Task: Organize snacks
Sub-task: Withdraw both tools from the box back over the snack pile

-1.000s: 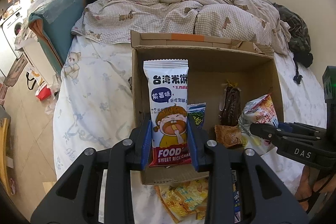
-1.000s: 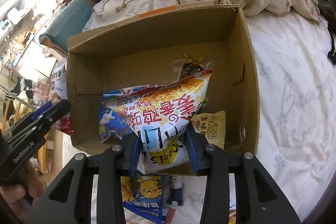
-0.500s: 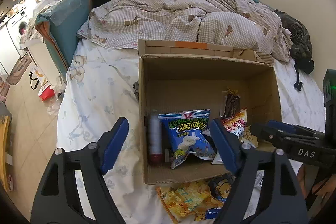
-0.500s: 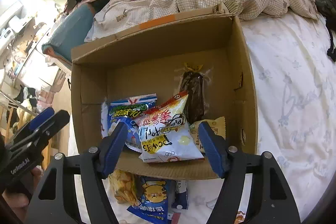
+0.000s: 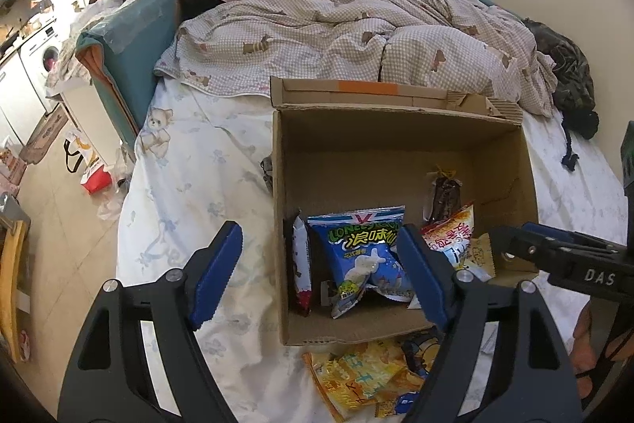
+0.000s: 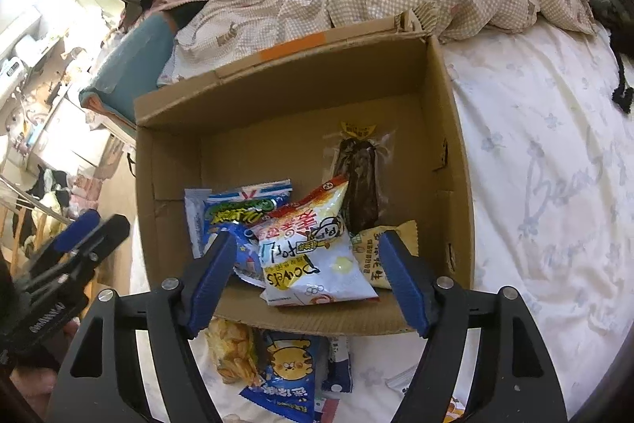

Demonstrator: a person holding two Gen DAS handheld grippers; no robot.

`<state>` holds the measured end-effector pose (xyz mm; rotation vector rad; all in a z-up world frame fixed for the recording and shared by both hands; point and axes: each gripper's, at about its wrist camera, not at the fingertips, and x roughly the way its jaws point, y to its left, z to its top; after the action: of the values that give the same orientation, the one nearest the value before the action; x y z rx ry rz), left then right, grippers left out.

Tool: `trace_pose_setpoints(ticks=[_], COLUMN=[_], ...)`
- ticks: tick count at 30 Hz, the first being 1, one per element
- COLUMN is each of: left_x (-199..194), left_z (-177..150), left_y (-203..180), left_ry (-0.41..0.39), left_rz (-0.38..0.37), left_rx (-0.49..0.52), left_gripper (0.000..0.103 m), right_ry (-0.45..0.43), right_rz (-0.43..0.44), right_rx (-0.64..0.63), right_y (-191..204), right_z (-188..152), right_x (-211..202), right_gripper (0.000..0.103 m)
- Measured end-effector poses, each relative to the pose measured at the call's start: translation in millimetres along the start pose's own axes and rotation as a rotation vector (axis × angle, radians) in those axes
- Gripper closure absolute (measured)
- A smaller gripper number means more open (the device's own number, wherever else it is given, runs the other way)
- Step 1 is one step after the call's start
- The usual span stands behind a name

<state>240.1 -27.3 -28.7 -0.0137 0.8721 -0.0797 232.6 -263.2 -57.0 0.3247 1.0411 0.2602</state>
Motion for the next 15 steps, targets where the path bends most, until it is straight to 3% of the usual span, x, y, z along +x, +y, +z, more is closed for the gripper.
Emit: trace_pose_setpoints(ticks=[11,15], left_x=[-14.5,-17.7], left_z=[-2.8,-8.4], left_y=[8.0,16.7], left_ry=[-0.013,0.022], left_rz=[0.014,0.023], left_rx=[-0.033,-0.07], left_gripper=[0.025,0.025], right_ry=[-0.033,-0.033], right_rz=[-0.008,-0.016], right_rx=[0.038,0.064], right_y=[-7.0,-11.6], right_z=[-10.2,-14.9], right_x=[-25.8,-31.7], right_gripper=[0.026,0.026])
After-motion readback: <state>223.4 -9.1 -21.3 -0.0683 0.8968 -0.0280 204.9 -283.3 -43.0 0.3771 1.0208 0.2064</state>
